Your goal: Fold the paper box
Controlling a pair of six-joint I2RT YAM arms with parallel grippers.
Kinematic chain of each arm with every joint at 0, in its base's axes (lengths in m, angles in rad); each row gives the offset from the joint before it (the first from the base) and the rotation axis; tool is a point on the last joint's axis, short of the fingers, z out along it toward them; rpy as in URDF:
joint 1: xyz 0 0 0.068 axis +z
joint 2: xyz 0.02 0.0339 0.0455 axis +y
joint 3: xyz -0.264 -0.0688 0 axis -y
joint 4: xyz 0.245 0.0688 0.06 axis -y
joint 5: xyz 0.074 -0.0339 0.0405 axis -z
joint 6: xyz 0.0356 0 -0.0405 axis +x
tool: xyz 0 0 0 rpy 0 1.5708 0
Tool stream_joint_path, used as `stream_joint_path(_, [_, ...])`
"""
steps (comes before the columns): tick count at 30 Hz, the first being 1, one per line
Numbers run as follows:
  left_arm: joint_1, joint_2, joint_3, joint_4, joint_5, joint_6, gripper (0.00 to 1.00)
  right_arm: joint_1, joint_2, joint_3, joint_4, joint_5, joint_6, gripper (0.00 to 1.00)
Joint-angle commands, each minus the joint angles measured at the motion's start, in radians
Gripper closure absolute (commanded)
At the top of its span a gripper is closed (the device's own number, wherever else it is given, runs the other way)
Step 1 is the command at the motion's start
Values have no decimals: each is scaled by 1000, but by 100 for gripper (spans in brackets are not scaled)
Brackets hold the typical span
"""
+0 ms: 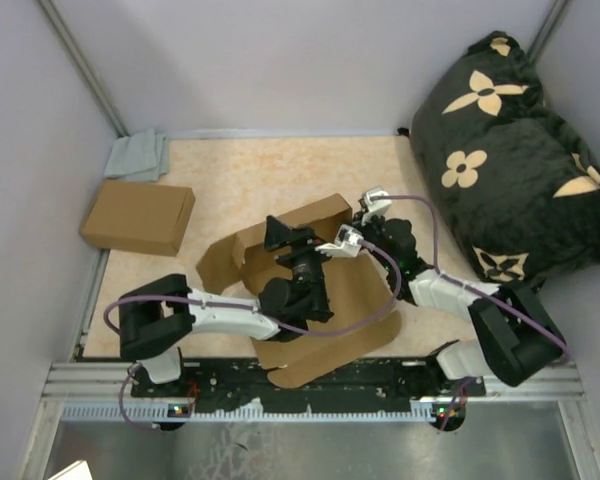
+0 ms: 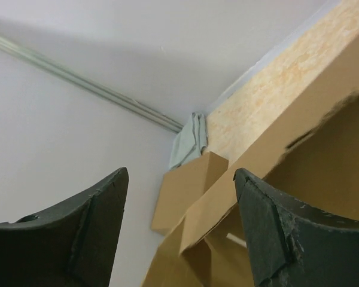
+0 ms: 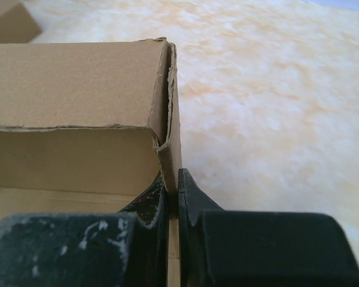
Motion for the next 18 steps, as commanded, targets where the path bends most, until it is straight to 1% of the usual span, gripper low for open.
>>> stream_joint_path(1, [-14,-81,40,281,-86,-58,21,5,-115,-39,-87,231,7,100])
stream_joint_path(5, [-7,-166,22,281,-29,-168,18,5,-160,-72,-136,306,48,100])
stream_joint_path(8, [48,-260,-13,281,9,-272,19,4,-169,-80,-166,348,69,100])
stream_joint_path(9, [91,-296,-34,281,23,-313,21,4,-169,-77,-180,365,77,100])
stream_joint_path(10, [135,-330,-62,279,35,-357,26,4,-169,-73,-204,380,84,100])
stream_joint_path(11, [175,-364,-100,253,48,-412,31,3,-166,-64,-225,393,87,100])
stream_joint_path(12, [209,-399,-126,192,57,-475,34,-1,-163,-49,-252,404,91,100])
stream_joint_path(13, [232,-438,-149,84,76,-569,34,-7,-157,-32,-277,407,93,100])
stream_joint_path(14, [245,-487,-158,-121,100,-708,33,-17,-151,-18,-296,402,95,100])
stream_joint_path(15, [257,-543,-142,-422,142,-923,32,-28,-145,-4,-313,395,101,100])
stream_joint_path(16, [288,-612,-70,-946,254,-1282,33,-41,-142,6,-320,383,106,100])
stream_joint_path(17, [380,-656,20,-1354,475,-1693,36,-54,-137,12,-323,373,110,100])
stream_joint_path(18, [507,-674,48,-1489,725,-1908,40,-64,-133,19,-328,365,113,100])
